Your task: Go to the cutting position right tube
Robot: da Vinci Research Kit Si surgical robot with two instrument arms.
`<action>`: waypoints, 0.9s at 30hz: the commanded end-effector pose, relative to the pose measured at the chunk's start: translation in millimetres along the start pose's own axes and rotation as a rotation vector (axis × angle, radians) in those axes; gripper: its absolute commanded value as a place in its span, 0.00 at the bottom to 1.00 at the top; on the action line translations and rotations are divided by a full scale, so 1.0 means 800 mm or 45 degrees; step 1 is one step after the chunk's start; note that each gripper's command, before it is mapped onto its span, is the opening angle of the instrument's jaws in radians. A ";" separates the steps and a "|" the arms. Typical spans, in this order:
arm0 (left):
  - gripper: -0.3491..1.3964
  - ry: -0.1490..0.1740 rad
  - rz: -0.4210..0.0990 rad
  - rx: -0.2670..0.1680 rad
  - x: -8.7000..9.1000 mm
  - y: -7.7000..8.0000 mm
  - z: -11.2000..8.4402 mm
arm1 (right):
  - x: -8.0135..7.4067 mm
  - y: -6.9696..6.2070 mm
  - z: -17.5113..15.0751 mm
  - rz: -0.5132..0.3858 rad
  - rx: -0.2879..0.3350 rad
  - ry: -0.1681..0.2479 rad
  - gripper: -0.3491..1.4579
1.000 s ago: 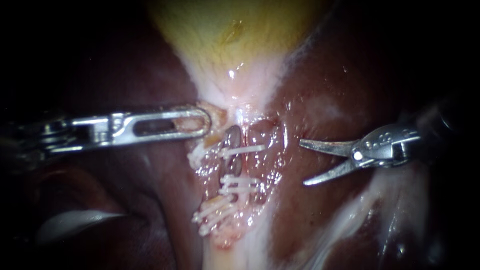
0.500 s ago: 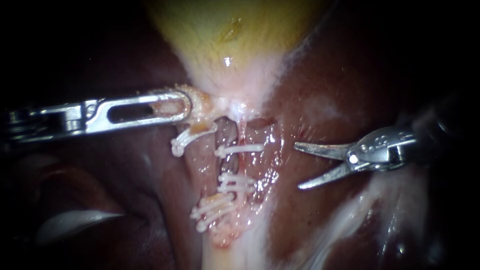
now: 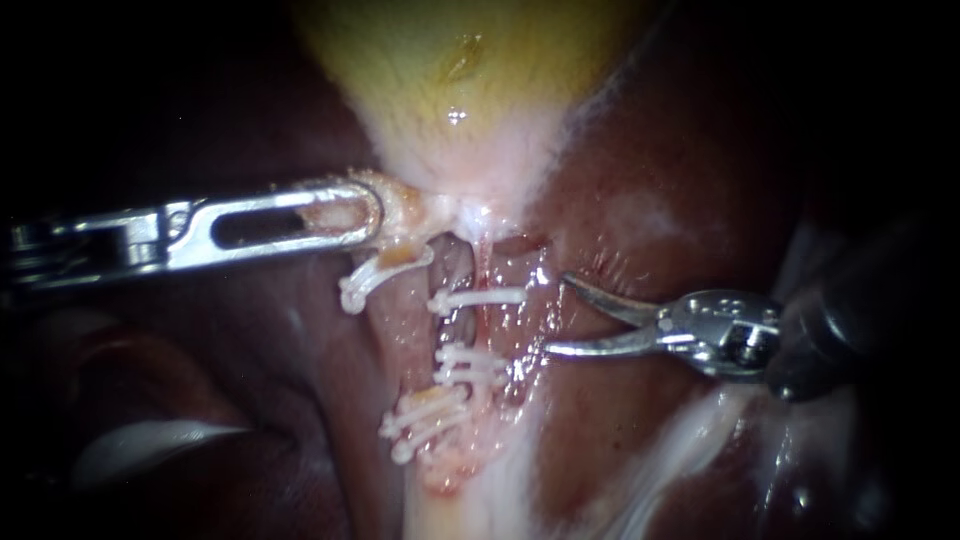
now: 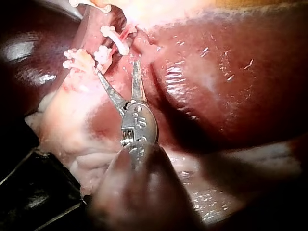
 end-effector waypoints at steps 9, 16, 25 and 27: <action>0.00 -0.001 0.000 0.006 -0.0003 -0.0002 -0.0003 | 0.0004 0.0014 0.0035 0.116 0.053 -0.017 0.99; 0.00 -0.001 0.000 0.005 -0.0002 -0.0003 -0.0004 | 0.0017 0.0021 0.0064 0.149 0.114 0.007 0.99; 0.00 -0.002 0.001 0.005 -0.0001 -0.0002 -0.0003 | 0.0026 0.0026 0.0100 0.166 0.205 0.036 0.99; 0.00 -0.002 0.001 0.005 -0.0001 -0.0002 -0.0003 | 0.0028 0.0028 0.0106 0.166 0.233 0.053 0.99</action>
